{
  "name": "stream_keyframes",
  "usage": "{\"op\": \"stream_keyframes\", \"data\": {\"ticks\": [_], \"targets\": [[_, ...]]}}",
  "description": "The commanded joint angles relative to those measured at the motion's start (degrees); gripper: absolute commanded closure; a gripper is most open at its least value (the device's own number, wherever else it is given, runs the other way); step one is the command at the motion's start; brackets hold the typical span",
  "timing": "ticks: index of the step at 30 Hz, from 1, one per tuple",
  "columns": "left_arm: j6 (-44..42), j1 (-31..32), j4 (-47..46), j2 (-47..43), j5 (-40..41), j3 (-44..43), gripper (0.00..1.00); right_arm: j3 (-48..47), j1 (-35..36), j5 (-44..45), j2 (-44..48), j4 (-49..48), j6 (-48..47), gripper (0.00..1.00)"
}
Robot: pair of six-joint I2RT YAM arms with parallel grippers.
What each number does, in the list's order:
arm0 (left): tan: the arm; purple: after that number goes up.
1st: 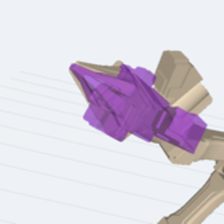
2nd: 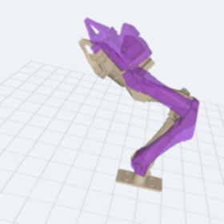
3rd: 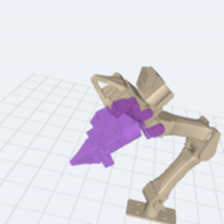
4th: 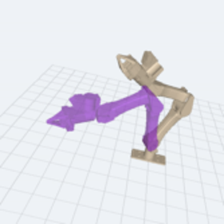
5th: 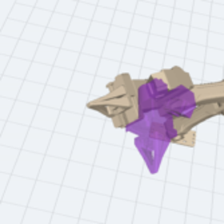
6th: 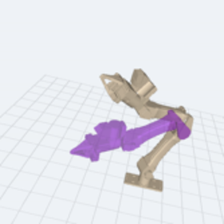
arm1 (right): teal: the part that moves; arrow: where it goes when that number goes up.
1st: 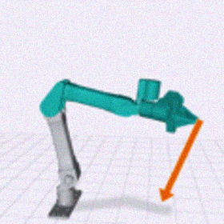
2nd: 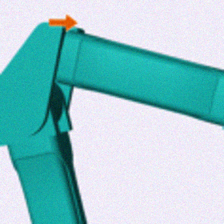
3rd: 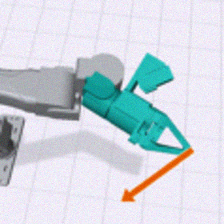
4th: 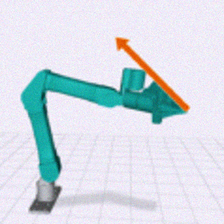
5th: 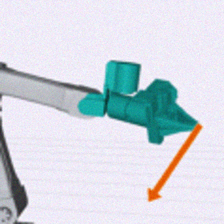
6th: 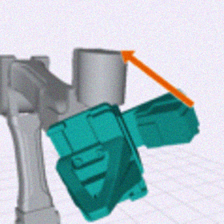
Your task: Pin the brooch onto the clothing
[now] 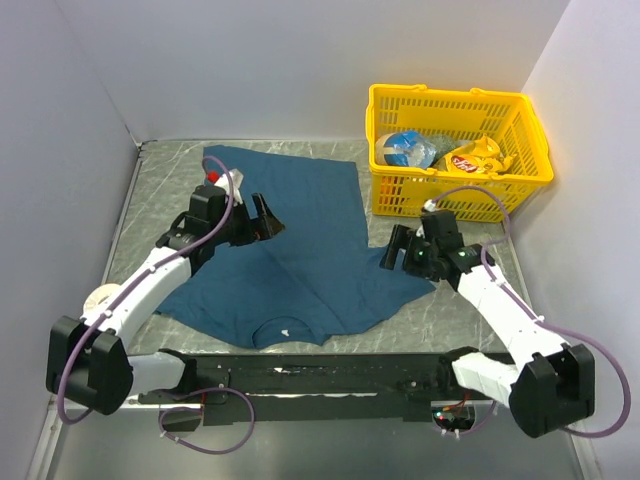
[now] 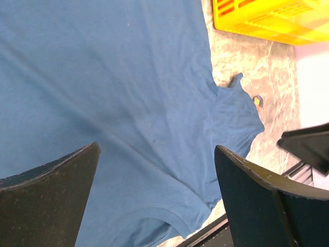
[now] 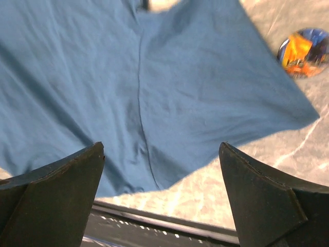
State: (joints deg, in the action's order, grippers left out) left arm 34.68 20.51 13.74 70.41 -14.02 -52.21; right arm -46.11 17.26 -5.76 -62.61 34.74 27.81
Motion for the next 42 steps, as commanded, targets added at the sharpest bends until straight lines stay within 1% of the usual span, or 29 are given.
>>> {"op": "stream_keyframes", "data": {"ticks": [1,3,6,7,10,11,14,20,26,27,31,32,33,34,35,37,38,39,41,42], "targets": [[-2.68,0.14,-3.45,2.8,-4.08,-2.63,0.01,1.02,-5.73,-5.84,2.31,-4.95,1.45,0.01],[-3.38,0.14,-3.63,3.5,-5.05,-3.08,0.01,2.51,-9.93,-7.07,2.58,-5.91,1.72,0.01],[-4.44,0.23,-4.24,3.59,-6.19,-3.34,0.01,4.09,-14.17,-7.07,2.49,-6.0,2.07,0.01],[-4.62,0.23,-4.42,3.59,-6.28,-3.43,0.01,4.36,-16.96,-7.42,1.88,-6.0,1.98,0.02],[-4.88,0.23,-4.6,3.59,-6.11,-3.17,0.01,5.24,-21.81,-8.12,0.22,-6.09,1.72,0.03],[-4.79,0.23,-4.6,3.77,-6.02,-3.17,0.03,5.24,-22.7,-7.95,-0.23,-5.92,1.54,0.04],[-4.88,0.23,-4.07,5.17,-6.02,-3.43,0.03,5.24,-25.15,-7.34,-2.6,-5.91,0.84,0.04],[-4.18,0.23,-5.21,6.93,-7.68,-3.34,0.03,4.63,-28.32,-5.58,-9.54,-6.44,-0.13,0.07],[-4.09,0.49,-5.83,7.28,-8.57,-3.25,0.03,3.48,-31.14,-5.84,-14.29,-8.89,-0.13,0.14],[-3.92,0.58,-5.83,7.46,-8.74,-3.25,0.03,3.22,-32.27,-6.54,-14.82,-9.42,-0.13,0.2],[-3.74,1.54,-5.91,7.81,-8.22,-3.43,0.02,1.03,-33.25,-8.73,-19.29,-10.48,-0.48,0.21],[-3.91,2.07,-5.83,8.16,-7.69,-3.69,0.02,0.58,-33.25,-9.26,-20.17,-10.48,-0.91,0.26],[-4.26,3.47,-5.39,8.6,-5.77,-4.22,0.02,0.23,-33.17,-9.53,-20.88,-10.74,-1.01,0.33],[-4.53,4.26,-4.87,9.04,-5.06,-5.44,0.02,-0.12,-33.08,-10.14,-22.19,-10.83,-1.01,0.36],[-4.7,4.97,-4.08,9.56,-4.53,-6.15,0.01,-0.21,-33.16,-10.15,-22.55,-10.84,-0.92,0.37],[-5.32,7.52,-3.63,11.32,-3.74,-8.16,0.04,-0.12,-33.25,-10.41,-23.34,-11.36,-0.92,0.39],[-5.49,8.57,-3.8,11.94,-3.65,-8.78,0.06,-0.04,-33.25,-10.5,-23.61,-11.62,-1.18,0.44],[-5.58,10.49,-4.15,13.25,-3.99,-9.4,0.08,-0.04,-33.25,-10.59,-23.87,-11.89,-1.18,0.45],[-5.5,12.44,-5.29,14.92,-5.05,-11.24,0.15,-0.12,-33.34,-10.67,-24.75,-12.15,-1.36,0.45],[-5.41,14.62,-6.0,17.19,-5.31,-13.17,0.17,-0.12,-33.34,-10.76,-25.02,-12.24,-1.36,0.45]]}}
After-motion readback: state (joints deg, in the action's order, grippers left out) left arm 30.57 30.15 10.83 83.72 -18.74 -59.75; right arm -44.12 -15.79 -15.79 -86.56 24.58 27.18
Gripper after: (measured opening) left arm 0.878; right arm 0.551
